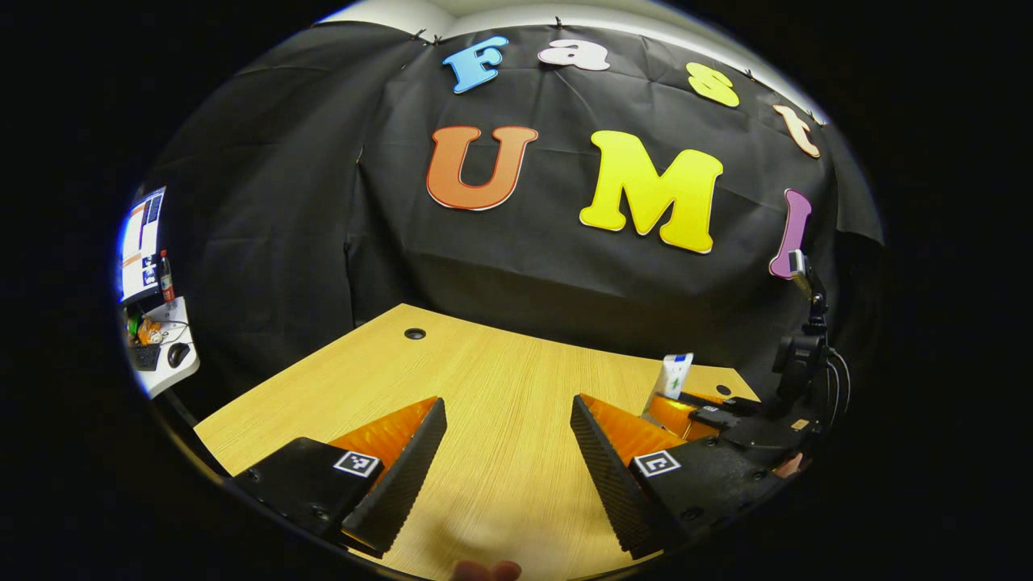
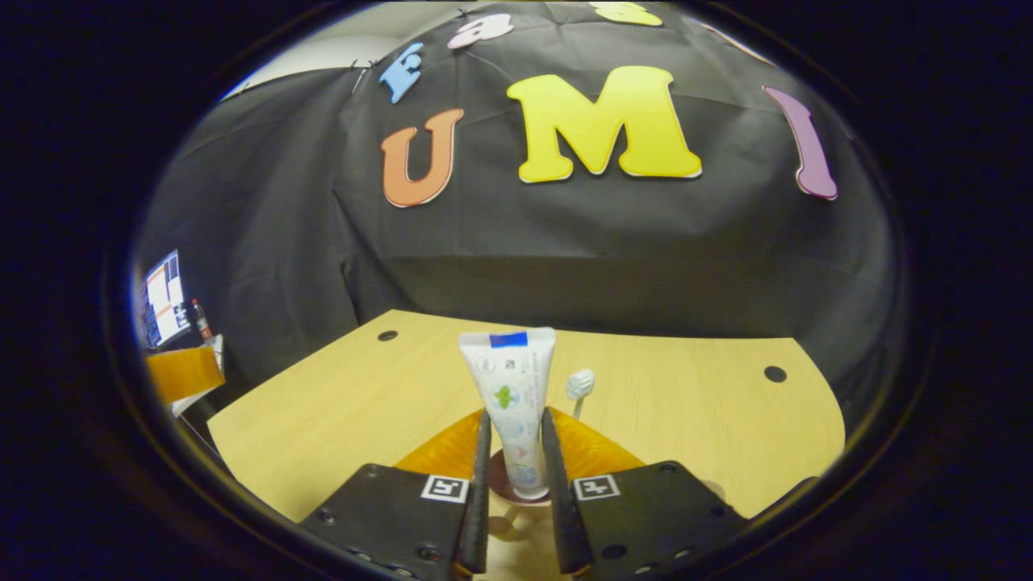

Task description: Put the toothbrush and toothpaste on the desktop into the cup, then pick up the cup and place it on the coaster on the desktop.

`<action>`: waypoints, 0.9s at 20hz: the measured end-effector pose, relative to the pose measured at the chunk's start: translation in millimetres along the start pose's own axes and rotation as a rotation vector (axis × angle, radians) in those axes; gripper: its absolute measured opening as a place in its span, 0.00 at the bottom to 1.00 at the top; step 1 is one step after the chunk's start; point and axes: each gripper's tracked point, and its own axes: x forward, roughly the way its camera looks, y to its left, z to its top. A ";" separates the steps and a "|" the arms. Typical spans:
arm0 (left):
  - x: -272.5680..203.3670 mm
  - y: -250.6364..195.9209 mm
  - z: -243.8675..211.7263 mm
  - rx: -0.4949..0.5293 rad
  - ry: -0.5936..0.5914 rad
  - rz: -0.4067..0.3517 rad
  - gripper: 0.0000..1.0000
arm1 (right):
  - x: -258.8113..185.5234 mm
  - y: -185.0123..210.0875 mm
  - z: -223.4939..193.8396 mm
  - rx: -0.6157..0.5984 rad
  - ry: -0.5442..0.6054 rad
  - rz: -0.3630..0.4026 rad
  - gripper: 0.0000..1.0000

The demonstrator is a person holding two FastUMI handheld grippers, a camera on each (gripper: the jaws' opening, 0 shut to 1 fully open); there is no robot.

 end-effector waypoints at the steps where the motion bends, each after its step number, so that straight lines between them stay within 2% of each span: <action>1: 0.0 -0.2 -0.5 0.000 0.000 -0.003 0.98 | -3.9 1.4 1.6 -0.002 -0.007 0.002 0.37; 2: -0.1 -1.4 -0.2 0.000 0.002 -0.006 0.98 | -5.6 2.0 2.7 -0.003 -0.016 0.008 0.40; 3: -0.1 -2.7 0.4 0.000 0.004 -0.010 0.98 | -7.3 3.0 2.9 -0.004 -0.017 0.009 0.47; 4: 0.5 -4.0 0.4 0.000 0.006 -0.013 0.98 | -10.8 3.1 2.6 -0.003 -0.017 0.010 0.59; 5: 1.5 -7.4 -0.1 0.000 0.008 -0.017 0.98 | -13.5 1.8 4.0 -0.004 -0.021 0.005 0.65; 7: 1.7 -13.3 1.5 -0.001 0.008 -0.024 0.98 | -24.6 0.4 9.0 -0.001 -0.033 -0.005 0.70; 12: 0.7 -26.9 2.1 0.007 0.030 -0.037 0.98 | -67.1 -16.8 13.4 -0.020 -0.039 -0.045 0.94; 18: -2.6 -67.8 -11.9 -0.001 0.133 -0.117 0.98 | -130.9 -53.7 21.0 -0.046 -0.053 -0.119 0.94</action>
